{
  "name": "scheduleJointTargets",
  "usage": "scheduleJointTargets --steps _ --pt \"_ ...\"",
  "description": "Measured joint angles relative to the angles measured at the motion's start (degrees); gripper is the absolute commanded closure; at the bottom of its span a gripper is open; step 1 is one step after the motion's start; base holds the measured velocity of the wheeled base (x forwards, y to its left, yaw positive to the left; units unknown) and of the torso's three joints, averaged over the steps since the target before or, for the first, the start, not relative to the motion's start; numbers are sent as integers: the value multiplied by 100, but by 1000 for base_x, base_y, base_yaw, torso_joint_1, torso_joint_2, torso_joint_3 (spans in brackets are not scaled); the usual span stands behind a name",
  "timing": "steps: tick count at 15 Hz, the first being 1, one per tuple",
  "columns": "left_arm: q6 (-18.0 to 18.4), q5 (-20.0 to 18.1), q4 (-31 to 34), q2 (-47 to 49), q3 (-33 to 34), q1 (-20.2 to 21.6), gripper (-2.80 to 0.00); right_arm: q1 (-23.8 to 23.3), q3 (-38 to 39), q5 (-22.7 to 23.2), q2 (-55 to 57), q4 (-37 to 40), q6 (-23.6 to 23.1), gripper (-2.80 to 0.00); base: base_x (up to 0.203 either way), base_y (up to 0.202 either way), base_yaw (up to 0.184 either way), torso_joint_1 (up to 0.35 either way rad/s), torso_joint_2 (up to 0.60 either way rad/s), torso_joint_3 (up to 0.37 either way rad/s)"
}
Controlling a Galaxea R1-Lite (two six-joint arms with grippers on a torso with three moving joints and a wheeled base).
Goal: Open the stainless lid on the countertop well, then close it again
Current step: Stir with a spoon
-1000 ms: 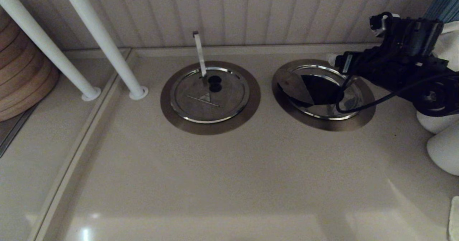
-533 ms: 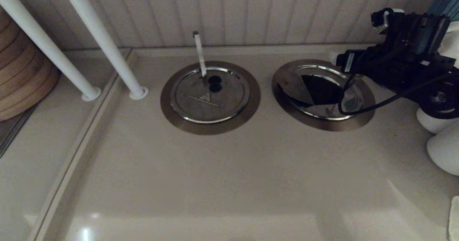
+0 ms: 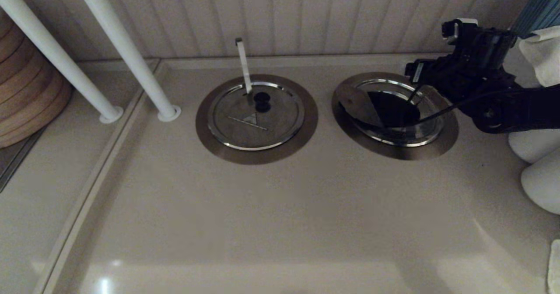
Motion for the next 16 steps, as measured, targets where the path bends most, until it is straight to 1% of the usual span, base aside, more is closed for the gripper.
scheduleJointTargets --steps 2,5,9,11,13,16 --pt "-2 2 -1 0 0 0 0 10 -585 16 383 6 -3 -280 0 0 0 0 0 0" --pt "0 0 -1 0 0 0 0 150 -866 13 672 1 8 -280 0 0 0 0 0 0" --pt "-1 2 0 0 0 0 0 307 -567 -31 598 -13 27 -280 0 0 0 0 0 0" --pt "0 2 -1 0 0 0 0 362 -438 -181 492 17 -88 -280 0 0 0 0 0 0" --pt "0 2 -1 0 0 0 0 302 -377 -377 427 15 -307 -280 0 0 0 0 0 0" --pt "0 2 -1 0 0 0 0 247 -325 -503 401 22 -374 -280 0 0 0 0 0 0"
